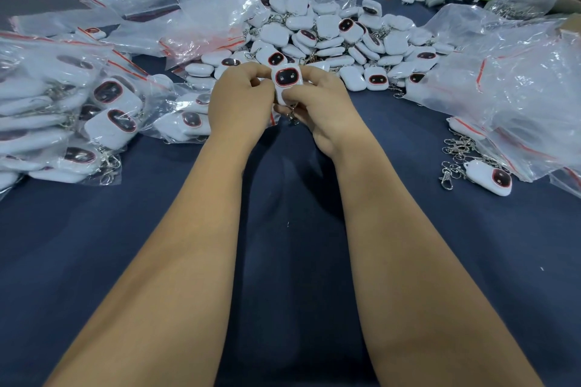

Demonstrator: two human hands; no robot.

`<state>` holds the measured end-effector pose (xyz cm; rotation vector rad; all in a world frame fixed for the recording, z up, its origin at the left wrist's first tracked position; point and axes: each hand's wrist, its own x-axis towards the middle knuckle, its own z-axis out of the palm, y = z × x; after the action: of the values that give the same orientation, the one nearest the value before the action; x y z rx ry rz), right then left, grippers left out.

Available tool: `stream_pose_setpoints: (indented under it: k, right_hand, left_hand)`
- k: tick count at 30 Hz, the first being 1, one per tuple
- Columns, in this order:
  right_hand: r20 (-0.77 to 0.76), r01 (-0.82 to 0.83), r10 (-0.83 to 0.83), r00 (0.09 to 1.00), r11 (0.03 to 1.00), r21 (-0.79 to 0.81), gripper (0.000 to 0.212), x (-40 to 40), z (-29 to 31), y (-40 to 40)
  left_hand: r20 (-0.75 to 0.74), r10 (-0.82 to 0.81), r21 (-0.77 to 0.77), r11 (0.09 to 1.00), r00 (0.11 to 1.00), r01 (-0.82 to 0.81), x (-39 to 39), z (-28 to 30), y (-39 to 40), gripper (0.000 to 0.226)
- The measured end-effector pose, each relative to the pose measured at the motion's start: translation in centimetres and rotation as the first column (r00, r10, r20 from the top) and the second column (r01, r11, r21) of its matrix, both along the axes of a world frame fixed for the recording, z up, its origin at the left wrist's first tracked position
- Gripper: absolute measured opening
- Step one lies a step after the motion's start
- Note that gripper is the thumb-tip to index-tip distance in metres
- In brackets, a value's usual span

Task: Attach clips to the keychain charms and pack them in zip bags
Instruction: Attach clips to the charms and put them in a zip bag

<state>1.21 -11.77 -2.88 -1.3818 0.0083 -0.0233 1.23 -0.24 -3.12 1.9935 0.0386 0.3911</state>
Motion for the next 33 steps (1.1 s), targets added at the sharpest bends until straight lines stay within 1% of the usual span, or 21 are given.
stream_pose_setpoints:
  k: [4, 8, 12, 16, 19, 22, 24, 33]
  right_hand:
    - [-0.001, -0.029, 0.029, 1.000, 0.999, -0.014, 0.028, 0.06, -0.28, -0.10]
    - [0.005, -0.027, 0.027, 1.000, 0.996, -0.080, 0.029, 0.26, -0.57, -0.12]
    - [0.021, -0.040, 0.042, 0.999, 0.996, -0.074, 0.028, 0.30, -0.68, -0.08]
    - [0.020, -0.039, 0.041, 0.999, 0.995, -0.095, 0.029, 0.25, -0.68, -0.05]
    - [-0.004, -0.036, 0.036, 0.999, 0.992, -0.118, 0.030, 0.17, -0.48, 0.02]
    - [-0.030, -0.065, 0.064, 0.998, 0.997, -0.041, 0.022, 0.07, -0.08, 0.04]
    - [-0.040, -0.062, 0.062, 0.997, 0.998, -0.003, 0.022, 0.00, 0.09, 0.03]
    - [-0.011, -0.017, 0.016, 1.000, 0.994, -0.106, 0.027, -0.05, -0.08, 0.09]
  left_hand:
    - [-0.005, -0.021, -0.001, 1.000, 1.000, 0.021, -0.04, -0.03, -0.05, 0.023]
    - [-0.011, -0.043, 0.006, 0.999, 0.999, 0.043, -0.18, -0.04, -0.08, 0.025]
    - [-0.022, -0.042, 0.002, 0.999, 0.999, 0.042, 0.01, -0.06, 0.00, 0.023]
    - [-0.019, -0.050, -0.003, 0.999, 0.999, 0.050, 0.01, -0.16, -0.05, 0.029]
    - [-0.027, -0.037, 0.018, 0.999, 0.999, 0.037, 0.02, -0.10, -0.03, 0.024]
    - [-0.016, -0.041, 0.035, 0.999, 0.999, 0.042, -0.03, -0.03, -0.02, 0.020]
    - [-0.011, -0.041, 0.054, 0.998, 0.999, 0.042, -0.06, -0.03, -0.05, 0.020]
    - [-0.017, -0.056, 0.066, 0.996, 0.998, 0.057, 0.02, 0.07, 0.04, 0.018]
